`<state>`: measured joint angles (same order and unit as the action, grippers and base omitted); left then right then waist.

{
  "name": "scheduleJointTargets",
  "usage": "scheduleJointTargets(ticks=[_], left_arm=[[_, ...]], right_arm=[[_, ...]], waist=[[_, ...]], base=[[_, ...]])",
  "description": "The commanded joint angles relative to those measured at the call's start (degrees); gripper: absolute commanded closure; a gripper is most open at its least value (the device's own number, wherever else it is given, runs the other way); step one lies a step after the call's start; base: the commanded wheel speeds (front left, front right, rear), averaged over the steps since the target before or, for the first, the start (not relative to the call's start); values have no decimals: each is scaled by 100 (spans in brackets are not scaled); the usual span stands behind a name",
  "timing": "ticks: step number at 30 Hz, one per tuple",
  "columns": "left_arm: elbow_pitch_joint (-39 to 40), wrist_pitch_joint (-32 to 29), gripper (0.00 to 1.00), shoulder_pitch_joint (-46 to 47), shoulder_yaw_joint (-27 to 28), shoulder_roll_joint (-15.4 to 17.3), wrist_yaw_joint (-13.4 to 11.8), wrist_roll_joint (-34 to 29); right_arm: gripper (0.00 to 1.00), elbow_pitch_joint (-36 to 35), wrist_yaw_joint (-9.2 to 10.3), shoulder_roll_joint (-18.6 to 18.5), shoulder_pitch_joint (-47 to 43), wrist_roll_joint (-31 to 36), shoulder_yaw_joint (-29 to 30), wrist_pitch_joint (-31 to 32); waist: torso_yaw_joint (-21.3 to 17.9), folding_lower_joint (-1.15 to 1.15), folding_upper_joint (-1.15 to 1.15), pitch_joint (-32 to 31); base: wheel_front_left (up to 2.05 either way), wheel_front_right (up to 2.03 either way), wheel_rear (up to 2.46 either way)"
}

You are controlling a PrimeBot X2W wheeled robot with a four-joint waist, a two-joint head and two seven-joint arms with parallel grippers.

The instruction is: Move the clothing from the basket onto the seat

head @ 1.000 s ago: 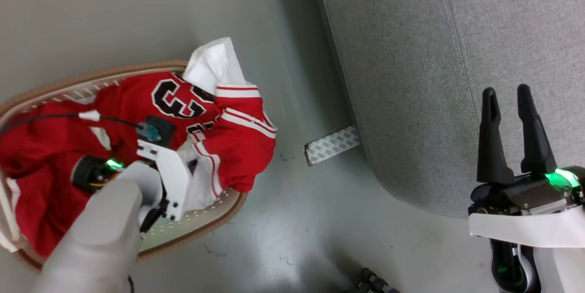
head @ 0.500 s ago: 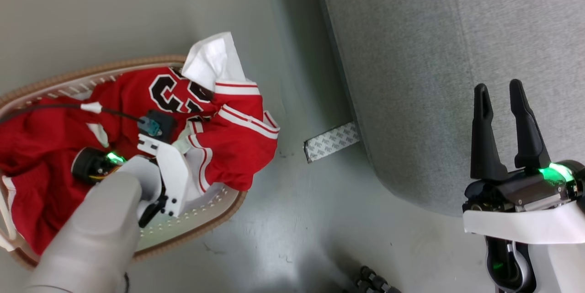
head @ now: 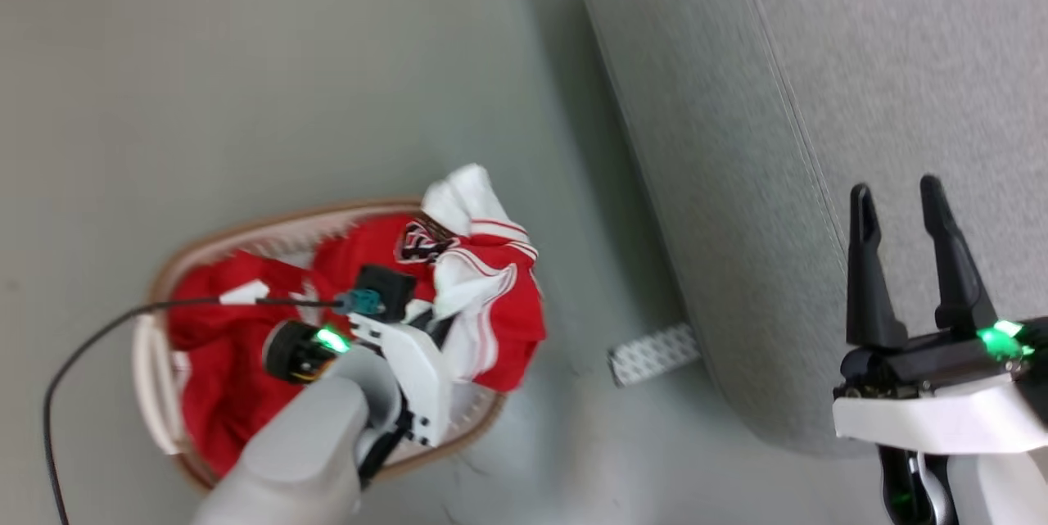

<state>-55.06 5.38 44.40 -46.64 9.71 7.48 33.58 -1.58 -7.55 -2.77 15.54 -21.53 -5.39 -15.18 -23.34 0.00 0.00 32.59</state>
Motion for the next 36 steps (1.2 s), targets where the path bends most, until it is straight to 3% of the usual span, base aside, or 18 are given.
scheduleJointTargets(ticks=[1,6,18,25,36], left_arm=[[49,66,100,-99,-24,-15,-6,54],[624,508,100,-246,-194,-179,-5,516],[2280,769,100,-371,-106,-31,-56,1097],[3436,373,100,-145,19,259,-415,1097],[4899,-146,100,-181,276,799,-1108,1036]], right_arm=[[0,33,12,-22,-87,42,12,4],[0,142,12,-26,-331,331,111,4],[0,398,12,-24,-1097,569,25,4],[0,418,12,-18,-1394,537,-313,4],[0,371,12,-21,-1448,415,-821,4]], waist=[[575,0,0,-672],[1068,0,0,-1376],[1813,0,0,-2840],[2028,0,0,-3244],[2115,0,0,-3270]], base=[[0,0,0],[0,0,0],[0,0,0],[0,0,0],[0,0,0]])
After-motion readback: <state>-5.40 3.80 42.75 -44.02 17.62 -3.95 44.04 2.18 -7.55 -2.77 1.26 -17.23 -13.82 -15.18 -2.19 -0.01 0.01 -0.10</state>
